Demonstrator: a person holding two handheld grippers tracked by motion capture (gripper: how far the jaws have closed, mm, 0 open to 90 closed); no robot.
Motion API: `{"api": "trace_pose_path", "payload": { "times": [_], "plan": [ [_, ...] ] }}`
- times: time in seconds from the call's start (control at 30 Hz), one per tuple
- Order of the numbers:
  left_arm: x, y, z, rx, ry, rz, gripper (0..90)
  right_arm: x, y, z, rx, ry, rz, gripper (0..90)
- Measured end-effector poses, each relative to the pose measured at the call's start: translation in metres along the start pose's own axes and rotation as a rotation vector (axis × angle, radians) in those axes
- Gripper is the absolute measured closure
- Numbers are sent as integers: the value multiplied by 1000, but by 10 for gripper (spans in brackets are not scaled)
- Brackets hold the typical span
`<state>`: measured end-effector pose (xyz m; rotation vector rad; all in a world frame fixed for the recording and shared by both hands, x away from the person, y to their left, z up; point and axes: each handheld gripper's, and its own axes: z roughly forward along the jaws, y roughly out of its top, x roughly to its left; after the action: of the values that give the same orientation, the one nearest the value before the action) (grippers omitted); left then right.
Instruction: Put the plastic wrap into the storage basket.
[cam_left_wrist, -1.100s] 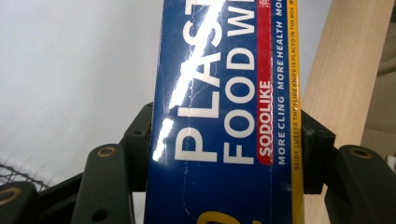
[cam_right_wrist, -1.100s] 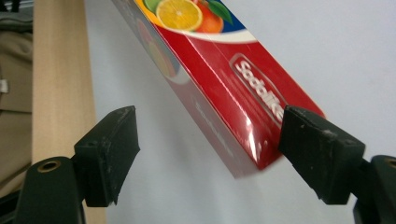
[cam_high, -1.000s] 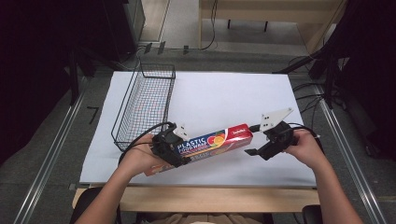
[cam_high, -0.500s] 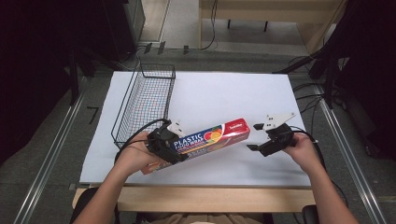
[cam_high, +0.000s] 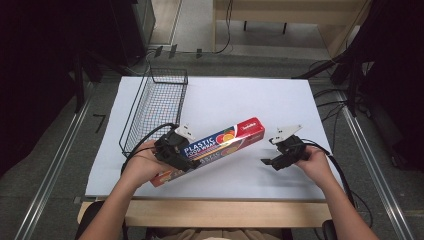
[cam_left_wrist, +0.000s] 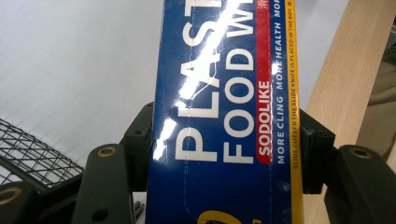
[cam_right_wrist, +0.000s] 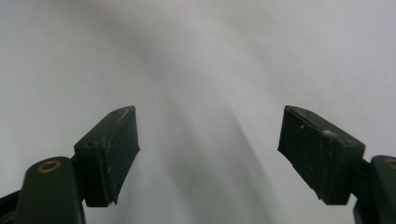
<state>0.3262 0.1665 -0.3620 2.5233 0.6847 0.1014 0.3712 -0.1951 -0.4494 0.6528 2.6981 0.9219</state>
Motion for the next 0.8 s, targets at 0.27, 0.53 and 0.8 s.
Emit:
{"api": "trace_pose_path", "payload": {
  "times": [0.27,0.53,0.8],
  "plan": [
    [13,0,-7,-18,24,-60,404,-1,2,3,12,-15,-1,209],
    [24,2,-12,-22,24,-100,404,-2,3,3,6,-14,12,209],
    [36,7,-19,-32,46,-140,406,-1,3,2,9,-24,3,209]
  ]
}}
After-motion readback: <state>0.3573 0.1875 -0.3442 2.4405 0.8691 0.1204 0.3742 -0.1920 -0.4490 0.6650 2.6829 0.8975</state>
